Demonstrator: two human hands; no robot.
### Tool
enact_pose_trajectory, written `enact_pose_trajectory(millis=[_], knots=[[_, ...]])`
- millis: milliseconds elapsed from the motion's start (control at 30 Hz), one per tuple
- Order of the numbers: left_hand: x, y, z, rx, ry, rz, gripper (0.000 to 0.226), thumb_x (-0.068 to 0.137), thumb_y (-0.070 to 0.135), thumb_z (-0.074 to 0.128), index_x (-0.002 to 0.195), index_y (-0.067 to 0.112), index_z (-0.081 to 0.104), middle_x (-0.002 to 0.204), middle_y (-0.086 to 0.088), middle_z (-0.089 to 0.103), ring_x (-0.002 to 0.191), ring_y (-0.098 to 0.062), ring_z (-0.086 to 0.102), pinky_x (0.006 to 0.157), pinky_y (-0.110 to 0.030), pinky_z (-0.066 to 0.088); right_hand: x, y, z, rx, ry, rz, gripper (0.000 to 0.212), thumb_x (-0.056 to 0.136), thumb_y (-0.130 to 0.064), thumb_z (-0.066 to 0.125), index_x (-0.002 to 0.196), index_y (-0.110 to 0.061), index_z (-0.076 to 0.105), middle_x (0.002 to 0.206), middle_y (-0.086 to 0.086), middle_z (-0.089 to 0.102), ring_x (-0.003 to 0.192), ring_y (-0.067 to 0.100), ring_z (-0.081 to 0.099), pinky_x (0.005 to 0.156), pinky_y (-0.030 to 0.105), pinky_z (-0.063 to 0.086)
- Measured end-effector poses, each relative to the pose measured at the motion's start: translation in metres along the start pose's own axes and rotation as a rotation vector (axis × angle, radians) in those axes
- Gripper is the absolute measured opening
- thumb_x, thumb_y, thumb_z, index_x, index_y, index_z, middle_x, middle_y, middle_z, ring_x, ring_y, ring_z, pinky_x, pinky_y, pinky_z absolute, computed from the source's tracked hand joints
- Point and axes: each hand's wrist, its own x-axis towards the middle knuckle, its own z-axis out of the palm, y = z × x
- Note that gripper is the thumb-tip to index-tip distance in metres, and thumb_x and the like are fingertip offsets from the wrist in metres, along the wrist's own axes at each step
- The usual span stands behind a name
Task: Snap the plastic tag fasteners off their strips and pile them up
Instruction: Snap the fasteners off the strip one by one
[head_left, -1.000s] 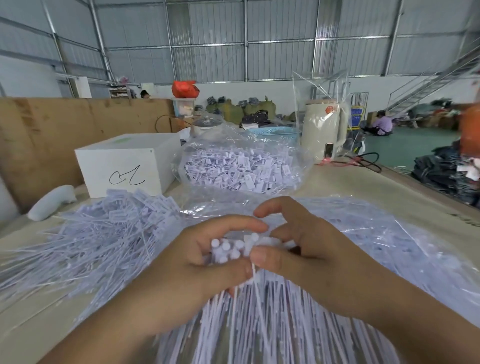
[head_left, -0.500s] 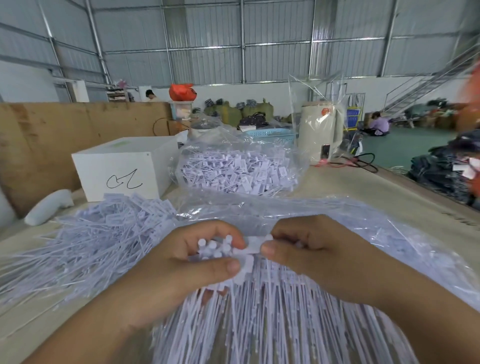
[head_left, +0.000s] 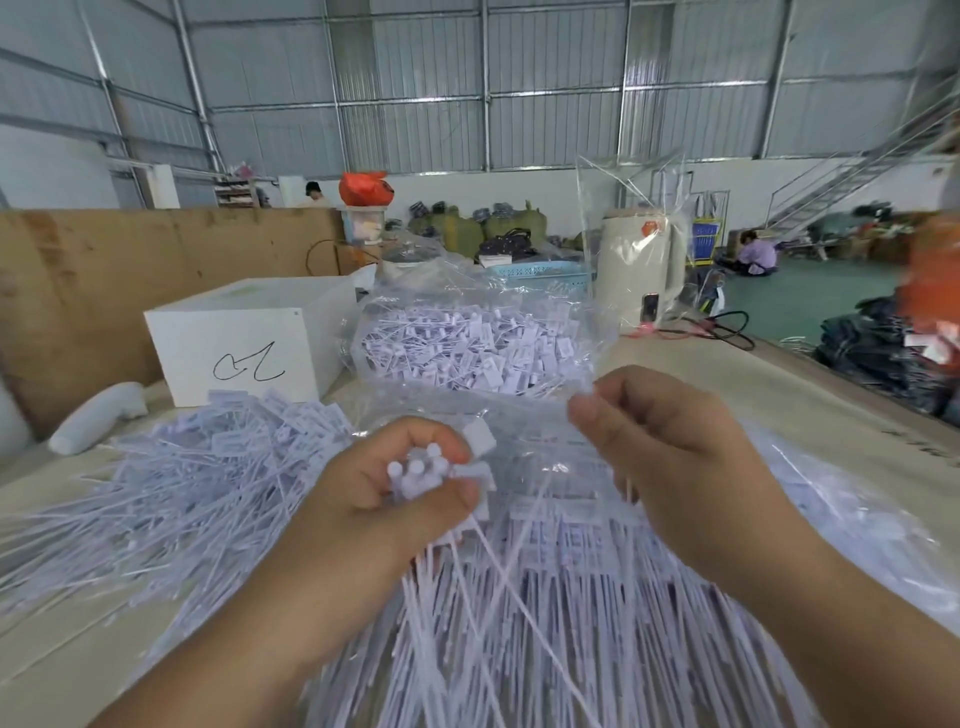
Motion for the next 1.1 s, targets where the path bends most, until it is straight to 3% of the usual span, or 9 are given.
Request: enact_pose_trajectory(millis=[100, 233, 333, 500, 600, 667, 767, 900, 1100], knots=[[-0.003, 0.002, 0.003, 0.002, -0.171, -0.005, 0.017, 0.065, 0.026, 0.079, 0.08, 0.027, 0.071, 0.07, 0.012, 0.065, 0.06, -0.003, 0.062, 0.048, -0.016, 0.047, -0.006, 0.001, 0.007, 0.047, -0.341, -0.04, 0.027, 0.082, -0.054, 0.066, 0.103, -0.045, 0.05, 0.055, -0.012, 0.044, 0.045, 0.005, 0.034, 0.044, 0.02, 0.03], [-0.004, 0.004, 0.002, -0.037, -0.281, 0.006, 0.021, 0.071, 0.011, 0.072, 0.086, 0.026, 0.073, 0.077, 0.009, 0.07, 0.067, -0.001, 0.063, 0.056, -0.014, 0.048, -0.006, 0.005, 0.015, -0.027, -0.408, -0.092, 0.053, 0.074, -0.052, 0.066, 0.119, -0.053, 0.037, 0.074, -0.007, 0.047, 0.055, 0.002, 0.041, 0.055, 0.018, 0.033], [-0.004, 0.006, -0.001, -0.098, -0.394, -0.001, 0.031, 0.074, 0.003, 0.071, 0.097, 0.023, 0.074, 0.093, 0.004, 0.075, 0.082, -0.004, 0.067, 0.066, -0.014, 0.05, -0.006, 0.006, 0.015, 0.033, -0.419, -0.051, 0.061, 0.067, -0.055, 0.07, 0.119, -0.054, 0.038, 0.076, -0.009, 0.05, 0.06, 0.004, 0.046, 0.059, 0.02, 0.036], [-0.003, 0.007, -0.009, -0.082, -0.536, -0.041, 0.026, 0.076, -0.001, 0.068, 0.092, 0.019, 0.07, 0.072, 0.014, 0.064, 0.064, 0.002, 0.057, 0.058, -0.009, 0.043, -0.007, 0.004, 0.014, 0.009, -0.507, -0.011, 0.044, 0.064, -0.059, 0.071, 0.101, -0.04, 0.06, 0.064, -0.002, 0.049, 0.059, 0.011, 0.044, 0.057, 0.024, 0.033], [-0.002, 0.007, -0.011, -0.076, -0.522, -0.022, 0.017, 0.073, 0.013, 0.072, 0.086, 0.024, 0.07, 0.069, 0.014, 0.061, 0.062, 0.001, 0.055, 0.057, -0.01, 0.044, -0.006, 0.002, 0.012, -0.023, -0.546, 0.03, 0.039, 0.07, -0.062, 0.068, 0.095, -0.032, 0.066, 0.067, 0.012, 0.053, 0.059, 0.021, 0.042, 0.059, 0.033, 0.031], [-0.001, 0.006, -0.012, -0.078, -0.508, -0.017, 0.015, 0.072, 0.019, 0.072, 0.086, 0.024, 0.069, 0.07, 0.011, 0.061, 0.062, -0.001, 0.056, 0.055, -0.013, 0.046, -0.005, 0.001, 0.007, 0.011, -0.547, 0.09, 0.036, 0.075, -0.058, 0.068, 0.095, -0.028, 0.067, 0.06, 0.004, 0.047, 0.058, 0.022, 0.039, 0.059, 0.034, 0.03], [-0.002, 0.002, -0.011, -0.091, -0.491, -0.022, 0.017, 0.07, 0.023, 0.075, 0.086, 0.021, 0.068, 0.07, 0.006, 0.059, 0.06, -0.004, 0.055, 0.052, -0.015, 0.045, -0.003, -0.001, 0.002, -0.02, -0.581, 0.096, 0.033, 0.08, -0.053, 0.068, 0.075, -0.02, 0.066, 0.055, -0.009, 0.038, 0.051, 0.01, 0.034, 0.052, 0.022, 0.028], [-0.003, -0.001, -0.002, -0.141, -0.449, -0.068, 0.038, 0.06, 0.043, 0.087, 0.082, 0.021, 0.065, 0.067, -0.002, 0.053, 0.056, -0.008, 0.051, 0.05, -0.016, 0.044, -0.003, -0.003, 0.005, -0.073, -0.486, 0.111, 0.036, 0.072, -0.055, 0.065, 0.068, -0.019, 0.063, 0.049, -0.013, 0.037, 0.045, 0.007, 0.03, 0.045, 0.018, 0.026], [-0.002, -0.006, 0.012, -0.078, -0.169, 0.036, 0.017, 0.065, 0.023, 0.079, 0.069, 0.025, 0.063, 0.066, 0.002, 0.058, 0.058, -0.01, 0.051, 0.053, -0.018, 0.044, -0.007, -0.005, 0.018, -0.166, -0.303, 0.107, 0.03, 0.089, -0.038, 0.061, 0.065, -0.023, 0.054, 0.045, -0.017, 0.047, 0.039, 0.003, 0.038, 0.042, 0.013, 0.031]])
